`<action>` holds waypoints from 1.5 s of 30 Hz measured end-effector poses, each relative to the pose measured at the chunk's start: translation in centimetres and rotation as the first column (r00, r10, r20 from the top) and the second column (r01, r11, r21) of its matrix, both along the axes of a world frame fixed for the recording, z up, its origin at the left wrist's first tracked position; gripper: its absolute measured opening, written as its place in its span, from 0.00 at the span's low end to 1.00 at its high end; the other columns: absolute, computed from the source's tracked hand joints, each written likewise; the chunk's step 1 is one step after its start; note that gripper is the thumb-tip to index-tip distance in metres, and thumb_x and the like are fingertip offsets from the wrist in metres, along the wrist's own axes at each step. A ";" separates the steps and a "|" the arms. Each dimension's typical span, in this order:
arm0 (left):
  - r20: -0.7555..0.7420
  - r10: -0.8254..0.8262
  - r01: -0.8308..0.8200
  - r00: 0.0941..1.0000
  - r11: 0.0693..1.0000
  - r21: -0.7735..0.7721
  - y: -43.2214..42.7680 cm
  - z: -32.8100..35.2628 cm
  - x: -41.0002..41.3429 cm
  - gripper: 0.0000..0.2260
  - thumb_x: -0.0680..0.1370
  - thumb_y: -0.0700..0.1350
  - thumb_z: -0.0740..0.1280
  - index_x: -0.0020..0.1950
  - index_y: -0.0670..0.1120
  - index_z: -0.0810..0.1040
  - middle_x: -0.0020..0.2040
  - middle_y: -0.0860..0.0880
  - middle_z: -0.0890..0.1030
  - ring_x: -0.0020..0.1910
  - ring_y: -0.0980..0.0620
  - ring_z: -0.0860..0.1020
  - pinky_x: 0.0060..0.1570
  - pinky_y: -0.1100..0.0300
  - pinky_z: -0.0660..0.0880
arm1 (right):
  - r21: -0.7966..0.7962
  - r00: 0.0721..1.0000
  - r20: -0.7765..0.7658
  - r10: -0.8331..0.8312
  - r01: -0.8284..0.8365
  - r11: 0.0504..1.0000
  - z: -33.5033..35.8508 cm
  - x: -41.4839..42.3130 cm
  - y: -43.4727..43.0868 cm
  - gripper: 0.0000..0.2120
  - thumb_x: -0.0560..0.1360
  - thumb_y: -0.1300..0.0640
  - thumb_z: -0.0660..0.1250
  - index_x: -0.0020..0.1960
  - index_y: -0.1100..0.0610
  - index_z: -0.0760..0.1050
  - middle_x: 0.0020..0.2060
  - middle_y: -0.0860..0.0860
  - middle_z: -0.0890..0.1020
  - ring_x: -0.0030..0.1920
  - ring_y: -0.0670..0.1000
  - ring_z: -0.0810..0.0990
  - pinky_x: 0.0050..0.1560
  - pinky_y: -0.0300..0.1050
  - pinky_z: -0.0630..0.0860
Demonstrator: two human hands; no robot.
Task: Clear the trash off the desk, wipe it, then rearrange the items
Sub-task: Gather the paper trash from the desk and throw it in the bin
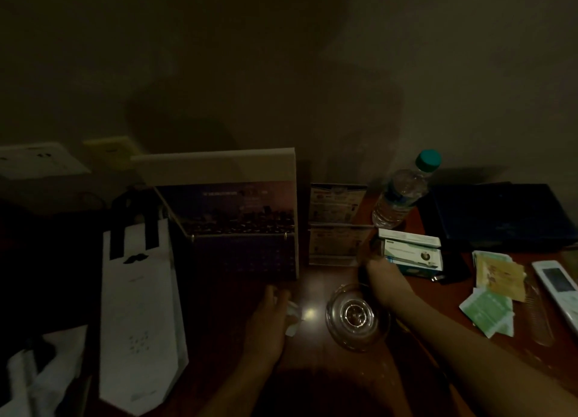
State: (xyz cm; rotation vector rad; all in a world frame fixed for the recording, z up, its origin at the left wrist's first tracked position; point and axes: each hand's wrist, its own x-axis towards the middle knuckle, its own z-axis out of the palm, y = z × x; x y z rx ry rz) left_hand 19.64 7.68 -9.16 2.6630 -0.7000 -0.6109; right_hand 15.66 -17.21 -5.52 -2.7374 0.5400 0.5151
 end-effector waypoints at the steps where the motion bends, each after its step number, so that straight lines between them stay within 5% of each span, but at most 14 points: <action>1: 0.008 0.000 0.000 1.000 1.000 0.005 -0.1 0.0 0.0 0.17 0.79 0.49 0.63 0.66 0.50 0.68 0.66 0.50 0.63 0.58 0.53 0.72 0.53 0.59 0.74 | -0.010 1.000 -0.014 0.005 -0.006 1.000 0.0 -0.1 0.0 0.11 0.76 0.65 0.62 0.56 0.60 0.76 0.54 0.57 0.79 0.53 0.55 0.79 0.53 0.46 0.76; 5: 0.007 0.027 -0.027 1.000 1.000 0.013 -0.4 -0.1 -0.1 0.16 0.78 0.46 0.65 0.64 0.49 0.68 0.66 0.49 0.63 0.60 0.51 0.72 0.55 0.57 0.74 | -0.005 0.998 0.065 -0.022 0.022 1.000 0.9 -1.1 0.6 0.14 0.75 0.64 0.64 0.60 0.58 0.73 0.57 0.55 0.75 0.54 0.55 0.78 0.53 0.47 0.77; 10: -0.012 0.041 -0.041 0.999 0.999 -0.030 -0.3 0.3 -0.5 0.17 0.78 0.48 0.65 0.66 0.47 0.69 0.68 0.47 0.66 0.61 0.49 0.73 0.57 0.60 0.72 | 0.023 0.950 0.256 -0.178 0.178 0.984 3.1 -3.3 2.1 0.08 0.74 0.65 0.65 0.52 0.57 0.71 0.54 0.54 0.75 0.49 0.55 0.78 0.47 0.45 0.75; 15: 0.054 -0.039 0.045 0.998 0.993 -0.113 1.9 1.9 -2.3 0.13 0.77 0.43 0.64 0.62 0.45 0.73 0.64 0.49 0.69 0.55 0.54 0.74 0.41 0.73 0.64 | 0.075 0.915 0.339 -0.221 0.208 0.975 5.4 -5.3 5.0 0.07 0.76 0.66 0.62 0.53 0.59 0.73 0.53 0.55 0.75 0.50 0.56 0.78 0.46 0.44 0.72; 18: 0.096 -0.026 0.044 0.995 0.981 -0.190 4.8 2.6 -3.8 0.11 0.76 0.40 0.64 0.59 0.46 0.74 0.59 0.50 0.70 0.52 0.55 0.73 0.44 0.69 0.67 | 0.138 0.886 0.393 -0.247 0.208 0.968 5.9 -7.2 8.0 0.10 0.75 0.66 0.63 0.56 0.60 0.75 0.53 0.55 0.76 0.51 0.55 0.77 0.46 0.40 0.70; 21: 0.120 0.016 0.019 0.993 0.958 -0.286 8.1 2.4 -5.5 0.11 0.75 0.36 0.62 0.55 0.44 0.75 0.58 0.51 0.69 0.54 0.55 0.70 0.50 0.69 0.66 | 0.247 0.867 0.419 -0.271 0.178 0.952 4.9 -9.4 11.5 0.12 0.72 0.66 0.66 0.55 0.58 0.76 0.52 0.55 0.79 0.50 0.56 0.80 0.49 0.49 0.77; 24: 0.182 0.042 0.021 0.982 0.943 -0.331 11.6 2.0 -6.9 0.13 0.75 0.36 0.62 0.58 0.43 0.75 0.61 0.49 0.67 0.57 0.54 0.68 0.55 0.68 0.65 | 0.294 0.885 0.362 -0.292 0.189 0.937 4.0 -10.9 15.3 0.07 0.71 0.65 0.68 0.47 0.58 0.74 0.42 0.52 0.79 0.41 0.55 0.79 0.40 0.48 0.75; 27: 0.243 0.097 0.003 0.965 0.924 -0.382 14.8 2.5 -8.2 0.11 0.74 0.37 0.62 0.56 0.42 0.77 0.61 0.49 0.69 0.57 0.54 0.69 0.55 0.68 0.65 | 0.304 0.911 0.349 -0.221 0.113 0.946 3.3 -12.0 18.9 0.10 0.71 0.66 0.68 0.38 0.55 0.69 0.35 0.50 0.73 0.35 0.50 0.73 0.35 0.42 0.65; 32: 0.289 0.261 -0.125 0.921 0.901 -0.415 20.6 4.2 -10.7 0.11 0.75 0.43 0.60 0.51 0.44 0.79 0.57 0.50 0.73 0.54 0.60 0.68 0.50 0.73 0.64 | 0.347 0.955 0.284 -0.084 -0.020 0.938 2.5 -12.6 23.7 0.15 0.73 0.66 0.66 0.33 0.53 0.65 0.34 0.48 0.72 0.33 0.43 0.69 0.31 0.35 0.64; 35: 0.345 0.391 -0.253 0.853 0.889 -0.380 24.6 4.8 -12.8 0.07 0.71 0.35 0.66 0.45 0.45 0.78 0.53 0.51 0.74 0.48 0.62 0.64 0.45 0.73 0.63 | 0.387 0.979 0.202 -0.035 -0.047 0.921 2.0 -12.5 25.8 0.12 0.75 0.64 0.64 0.34 0.55 0.68 0.29 0.50 0.75 0.28 0.45 0.70 0.29 0.36 0.65; 41: 0.373 0.525 -0.452 0.765 0.850 -0.271 32.0 5.7 -16.0 0.09 0.71 0.31 0.67 0.47 0.42 0.80 0.54 0.46 0.78 0.53 0.47 0.72 0.43 0.59 0.75 | 0.384 0.941 0.244 0.234 -0.316 0.868 2.4 -11.8 30.8 0.17 0.74 0.63 0.65 0.32 0.55 0.60 0.27 0.49 0.67 0.28 0.44 0.62 0.29 0.38 0.58; 45: 0.390 0.631 -0.578 0.670 0.774 -0.260 36.0 5.9 -15.6 0.08 0.71 0.32 0.68 0.44 0.43 0.80 0.54 0.47 0.78 0.53 0.47 0.72 0.41 0.58 0.76 | 0.372 0.888 0.267 0.374 -0.453 0.810 3.2 -9.9 34.1 0.17 0.74 0.61 0.66 0.34 0.51 0.60 0.29 0.46 0.68 0.29 0.43 0.64 0.30 0.36 0.61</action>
